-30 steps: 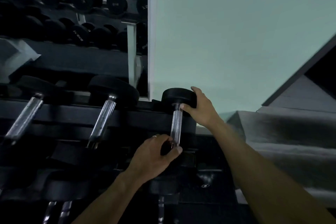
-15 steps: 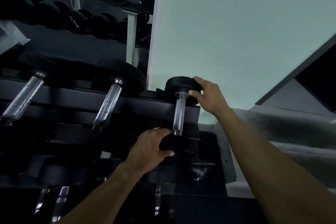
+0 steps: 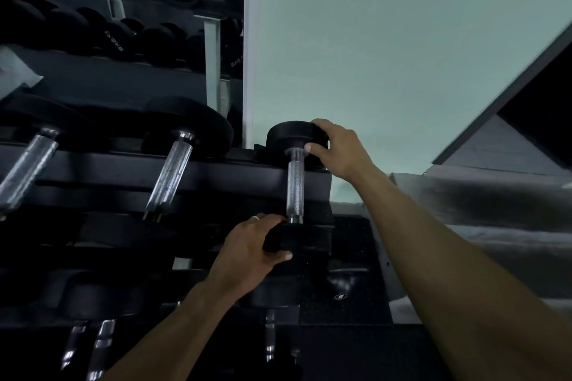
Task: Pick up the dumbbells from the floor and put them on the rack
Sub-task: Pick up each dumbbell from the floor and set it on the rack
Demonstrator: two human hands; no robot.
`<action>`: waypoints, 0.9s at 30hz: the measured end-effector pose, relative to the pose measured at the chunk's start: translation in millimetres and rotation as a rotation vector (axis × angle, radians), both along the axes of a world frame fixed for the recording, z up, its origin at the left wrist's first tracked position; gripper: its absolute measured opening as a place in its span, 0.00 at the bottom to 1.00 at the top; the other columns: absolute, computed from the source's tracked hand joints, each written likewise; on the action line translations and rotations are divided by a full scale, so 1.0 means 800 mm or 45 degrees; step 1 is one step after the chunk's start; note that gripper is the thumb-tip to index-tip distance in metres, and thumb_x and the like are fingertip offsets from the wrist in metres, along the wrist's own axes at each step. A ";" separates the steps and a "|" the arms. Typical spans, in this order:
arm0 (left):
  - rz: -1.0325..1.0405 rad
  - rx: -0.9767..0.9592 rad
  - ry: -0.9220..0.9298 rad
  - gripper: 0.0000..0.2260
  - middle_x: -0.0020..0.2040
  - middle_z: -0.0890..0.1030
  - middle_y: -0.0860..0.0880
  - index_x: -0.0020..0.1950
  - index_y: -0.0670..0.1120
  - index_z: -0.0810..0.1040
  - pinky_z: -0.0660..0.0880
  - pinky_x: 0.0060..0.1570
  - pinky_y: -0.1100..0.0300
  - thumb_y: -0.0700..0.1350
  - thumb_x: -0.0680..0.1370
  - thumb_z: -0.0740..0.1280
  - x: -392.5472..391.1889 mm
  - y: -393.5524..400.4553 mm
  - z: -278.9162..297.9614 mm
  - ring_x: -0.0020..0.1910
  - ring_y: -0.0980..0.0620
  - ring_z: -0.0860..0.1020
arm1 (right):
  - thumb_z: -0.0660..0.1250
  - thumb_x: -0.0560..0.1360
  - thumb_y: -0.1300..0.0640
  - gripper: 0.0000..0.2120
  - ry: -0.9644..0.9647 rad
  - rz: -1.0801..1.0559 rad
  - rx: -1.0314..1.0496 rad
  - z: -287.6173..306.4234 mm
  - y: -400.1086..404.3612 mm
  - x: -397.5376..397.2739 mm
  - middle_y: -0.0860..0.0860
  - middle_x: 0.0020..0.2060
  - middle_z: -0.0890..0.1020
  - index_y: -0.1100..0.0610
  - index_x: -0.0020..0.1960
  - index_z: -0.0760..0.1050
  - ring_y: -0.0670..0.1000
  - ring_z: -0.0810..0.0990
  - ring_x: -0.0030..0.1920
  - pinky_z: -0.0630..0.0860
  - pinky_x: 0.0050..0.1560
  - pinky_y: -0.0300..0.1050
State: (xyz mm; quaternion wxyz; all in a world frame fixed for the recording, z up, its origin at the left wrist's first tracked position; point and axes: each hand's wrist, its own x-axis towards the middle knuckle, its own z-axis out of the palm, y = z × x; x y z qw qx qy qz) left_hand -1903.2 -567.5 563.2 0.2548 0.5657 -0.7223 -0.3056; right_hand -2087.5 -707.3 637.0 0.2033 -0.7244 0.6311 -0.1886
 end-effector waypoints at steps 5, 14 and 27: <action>-0.038 0.046 -0.099 0.32 0.60 0.76 0.55 0.70 0.54 0.68 0.74 0.59 0.58 0.55 0.69 0.76 0.006 0.004 0.013 0.58 0.56 0.75 | 0.68 0.76 0.51 0.28 0.061 -0.013 0.023 0.012 0.026 0.007 0.58 0.63 0.75 0.56 0.72 0.64 0.59 0.73 0.64 0.69 0.62 0.50; -0.080 -0.199 -0.202 0.28 0.67 0.71 0.56 0.71 0.54 0.68 0.71 0.62 0.61 0.58 0.73 0.69 0.077 0.047 0.082 0.65 0.58 0.70 | 0.67 0.77 0.49 0.27 0.023 -0.002 -0.184 0.045 0.091 0.052 0.56 0.65 0.74 0.55 0.73 0.66 0.57 0.71 0.66 0.69 0.66 0.50; 0.632 0.068 -0.037 0.54 0.74 0.61 0.45 0.75 0.51 0.59 0.66 0.70 0.44 0.70 0.55 0.73 0.204 0.063 0.040 0.74 0.44 0.61 | 0.67 0.76 0.45 0.34 -0.194 0.104 0.058 0.037 0.063 0.181 0.56 0.72 0.67 0.51 0.77 0.57 0.56 0.67 0.72 0.67 0.71 0.53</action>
